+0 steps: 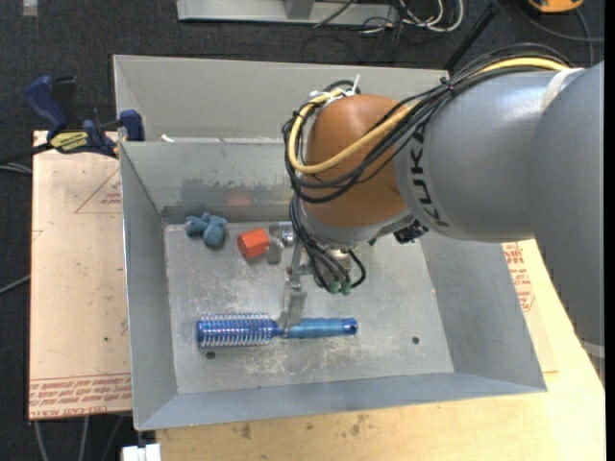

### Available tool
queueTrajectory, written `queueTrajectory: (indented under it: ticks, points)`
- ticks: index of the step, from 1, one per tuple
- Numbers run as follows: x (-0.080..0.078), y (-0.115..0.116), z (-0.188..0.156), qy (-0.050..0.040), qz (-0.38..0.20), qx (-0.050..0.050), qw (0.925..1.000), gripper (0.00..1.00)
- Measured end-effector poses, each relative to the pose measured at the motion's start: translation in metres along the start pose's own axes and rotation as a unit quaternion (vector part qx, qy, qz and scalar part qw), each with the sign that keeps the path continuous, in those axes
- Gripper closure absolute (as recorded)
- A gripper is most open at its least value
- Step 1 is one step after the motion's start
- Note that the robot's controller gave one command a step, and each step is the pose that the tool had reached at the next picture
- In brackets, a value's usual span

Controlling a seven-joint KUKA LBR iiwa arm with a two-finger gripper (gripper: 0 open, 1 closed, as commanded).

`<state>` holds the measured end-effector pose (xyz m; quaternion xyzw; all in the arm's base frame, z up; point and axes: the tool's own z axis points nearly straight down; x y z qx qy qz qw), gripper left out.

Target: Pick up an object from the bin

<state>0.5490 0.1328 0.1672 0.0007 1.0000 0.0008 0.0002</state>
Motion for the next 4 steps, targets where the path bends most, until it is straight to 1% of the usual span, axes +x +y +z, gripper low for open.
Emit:
queueTrajectory:
  ticks: [1,2,3,4]
  points:
    - [-0.004,0.038,0.098,0.0029,0.082,0.000,0.9967,0.00]
    - [-0.006,0.037,0.095,-0.0027,0.083,-0.001,0.9965,1.00]
    - [-0.001,-0.003,-0.001,-0.0036,0.085,0.000,0.9964,1.00]
    - [0.026,0.025,-0.154,-0.0042,0.100,-0.001,0.9949,1.00]
